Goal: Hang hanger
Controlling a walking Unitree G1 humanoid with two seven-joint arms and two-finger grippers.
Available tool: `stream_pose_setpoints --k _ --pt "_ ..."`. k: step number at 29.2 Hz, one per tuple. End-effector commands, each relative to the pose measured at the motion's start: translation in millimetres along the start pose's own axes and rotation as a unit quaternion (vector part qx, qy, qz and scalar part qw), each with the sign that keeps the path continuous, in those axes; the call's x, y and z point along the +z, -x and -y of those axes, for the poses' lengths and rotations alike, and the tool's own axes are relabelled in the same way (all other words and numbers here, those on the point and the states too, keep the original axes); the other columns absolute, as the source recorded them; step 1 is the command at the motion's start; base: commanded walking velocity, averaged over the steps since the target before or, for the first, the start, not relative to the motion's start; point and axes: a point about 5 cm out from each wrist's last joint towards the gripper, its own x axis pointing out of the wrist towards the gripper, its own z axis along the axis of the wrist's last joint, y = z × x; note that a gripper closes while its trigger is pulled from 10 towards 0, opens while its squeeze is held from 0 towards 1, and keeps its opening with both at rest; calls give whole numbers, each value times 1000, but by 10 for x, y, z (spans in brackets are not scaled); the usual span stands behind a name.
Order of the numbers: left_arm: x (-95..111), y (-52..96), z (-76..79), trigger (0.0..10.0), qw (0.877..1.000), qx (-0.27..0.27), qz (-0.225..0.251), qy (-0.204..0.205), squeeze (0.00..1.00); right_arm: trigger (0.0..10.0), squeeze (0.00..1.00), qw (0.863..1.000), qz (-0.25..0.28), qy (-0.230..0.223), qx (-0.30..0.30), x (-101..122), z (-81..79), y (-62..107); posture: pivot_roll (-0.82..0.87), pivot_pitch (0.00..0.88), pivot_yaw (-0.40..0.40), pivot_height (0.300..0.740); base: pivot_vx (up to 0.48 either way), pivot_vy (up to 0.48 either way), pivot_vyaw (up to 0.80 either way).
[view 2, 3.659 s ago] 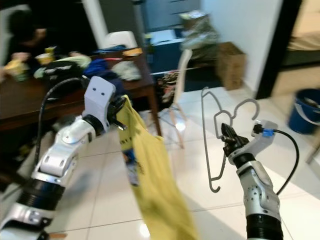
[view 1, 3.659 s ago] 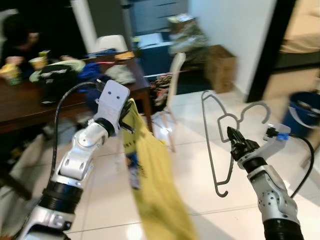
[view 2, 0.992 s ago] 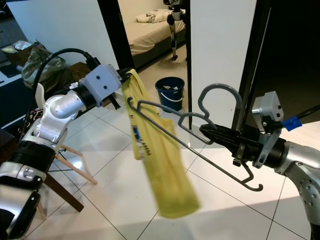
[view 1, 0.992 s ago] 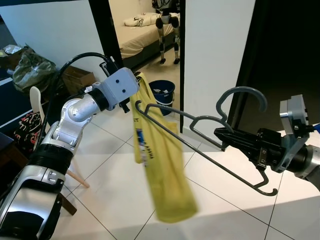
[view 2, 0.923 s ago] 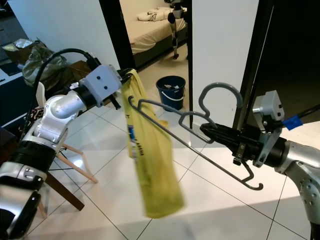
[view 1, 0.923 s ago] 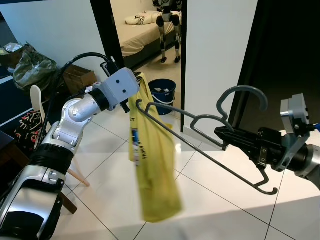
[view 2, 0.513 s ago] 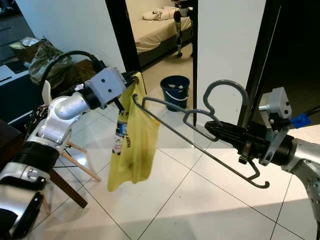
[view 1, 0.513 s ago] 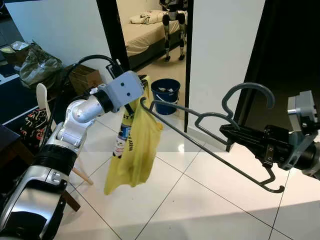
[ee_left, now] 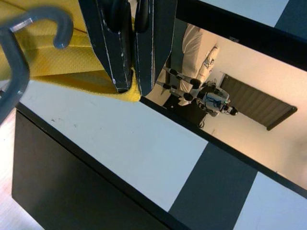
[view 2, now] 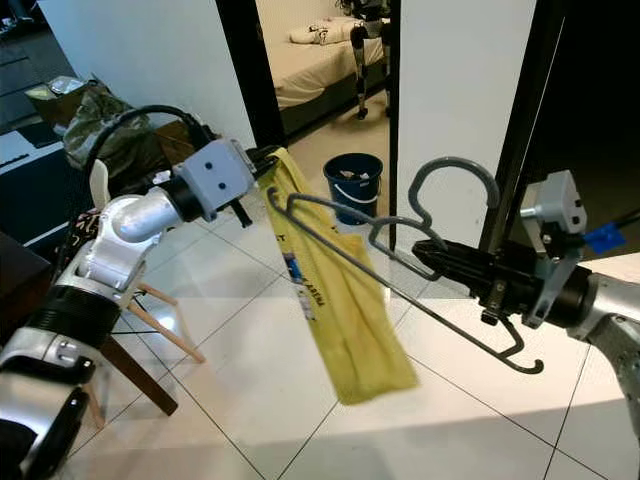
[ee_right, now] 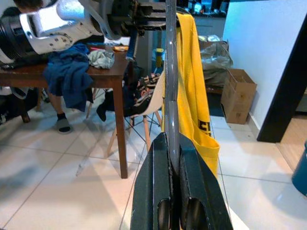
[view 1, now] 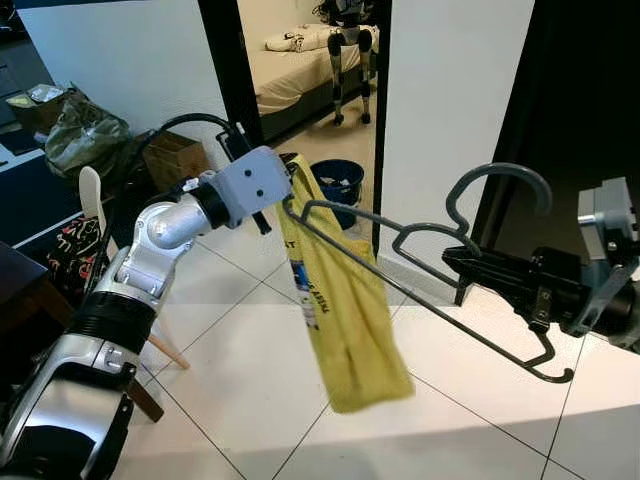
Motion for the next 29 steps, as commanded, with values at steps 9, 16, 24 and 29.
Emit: stream_pose_setpoints --k 9,16,24,29 --pt "19 5 -18 10000 1000 -6 7 -8 0 10000 0 1000 -14 17 -16 36 73 120 -112 0 125 740 0 0 0" --pt "41 5 17 10000 1000 -10 13 -3 0 10000 0 999 -13 24 -16 65 93 118 -107 0 124 740 0 0 0" --pt "52 7 33 10000 1000 -16 17 -2 0 10000 0 999 -8 29 -19 94 123 108 -107 0 124 740 0 0 0" --pt "52 6 78 10000 999 -27 18 0 0 10000 0 999 1 33 -26 122 155 119 -102 0 128 740 0 0 0"
